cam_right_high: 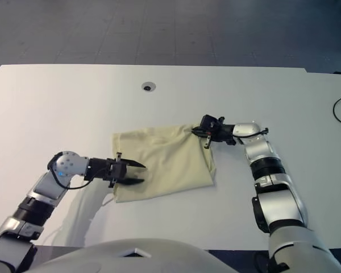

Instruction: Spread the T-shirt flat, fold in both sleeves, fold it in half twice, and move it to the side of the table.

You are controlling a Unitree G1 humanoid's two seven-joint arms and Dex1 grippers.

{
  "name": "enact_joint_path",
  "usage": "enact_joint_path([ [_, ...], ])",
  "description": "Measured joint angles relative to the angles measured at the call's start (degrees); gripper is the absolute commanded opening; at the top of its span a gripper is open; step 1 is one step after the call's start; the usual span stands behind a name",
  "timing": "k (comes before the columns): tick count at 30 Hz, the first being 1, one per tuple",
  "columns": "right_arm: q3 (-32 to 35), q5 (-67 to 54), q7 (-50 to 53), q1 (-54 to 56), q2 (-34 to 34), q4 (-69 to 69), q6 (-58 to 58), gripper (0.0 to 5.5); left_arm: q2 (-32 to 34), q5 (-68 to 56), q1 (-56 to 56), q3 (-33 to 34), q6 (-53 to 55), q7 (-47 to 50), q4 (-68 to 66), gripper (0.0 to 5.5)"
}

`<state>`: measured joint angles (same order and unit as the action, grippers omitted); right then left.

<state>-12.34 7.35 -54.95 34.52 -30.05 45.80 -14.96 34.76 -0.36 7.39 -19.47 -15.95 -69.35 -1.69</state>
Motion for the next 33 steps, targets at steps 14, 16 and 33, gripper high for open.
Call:
enact_joint_path([
  [14,6.10,-9.89,-3.47,-2.63,-1.59,-8.15,4.56,3.36,4.67,-0.43,1.18,-0.80,-9.62,3.45,-3.58,4.92],
  [16,8.58,-16.20,-6.41,-5.32,-2.06,-16.75,11.04,3.65,4.70,-0.57,2.44,-0.79,-11.36,3.66,-5.18,5.21],
  [33,5.76,-22.77,-20.42,-27.58,-13.61,-45.99,21.66,2.44,7.70,-4.62,8.11,-0.15,-26.32,-2.41,-16.53,5.40],
])
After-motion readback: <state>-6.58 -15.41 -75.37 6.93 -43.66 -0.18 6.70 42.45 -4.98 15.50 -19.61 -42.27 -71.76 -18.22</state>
